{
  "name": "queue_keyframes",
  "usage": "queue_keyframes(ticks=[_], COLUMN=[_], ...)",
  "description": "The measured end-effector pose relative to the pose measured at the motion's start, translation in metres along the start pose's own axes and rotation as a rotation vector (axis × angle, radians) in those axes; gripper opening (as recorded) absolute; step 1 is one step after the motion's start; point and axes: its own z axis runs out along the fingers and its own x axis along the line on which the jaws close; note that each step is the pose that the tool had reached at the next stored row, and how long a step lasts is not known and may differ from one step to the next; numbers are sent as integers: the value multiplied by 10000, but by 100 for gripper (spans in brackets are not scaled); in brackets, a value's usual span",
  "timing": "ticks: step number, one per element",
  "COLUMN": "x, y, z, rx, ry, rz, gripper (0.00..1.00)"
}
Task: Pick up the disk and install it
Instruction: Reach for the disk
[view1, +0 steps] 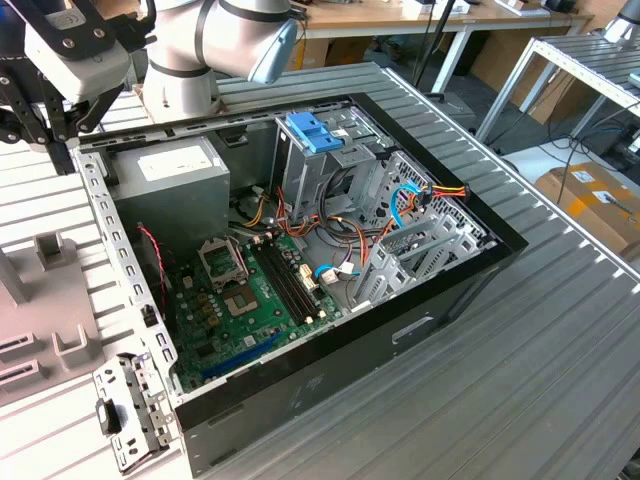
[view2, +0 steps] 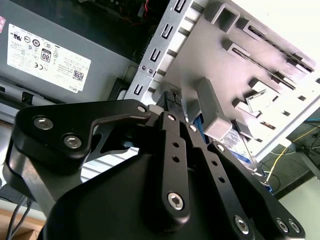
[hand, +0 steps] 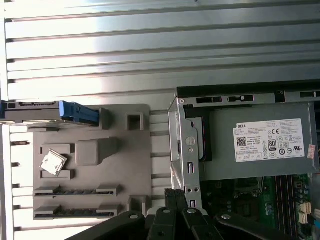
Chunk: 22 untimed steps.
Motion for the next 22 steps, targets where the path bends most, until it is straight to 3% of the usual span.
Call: queue_keyframes(ticks=[22], x=[100], y=[-8], z=[-2], rx=[0], ry=[0], rz=[0], gripper=[11])
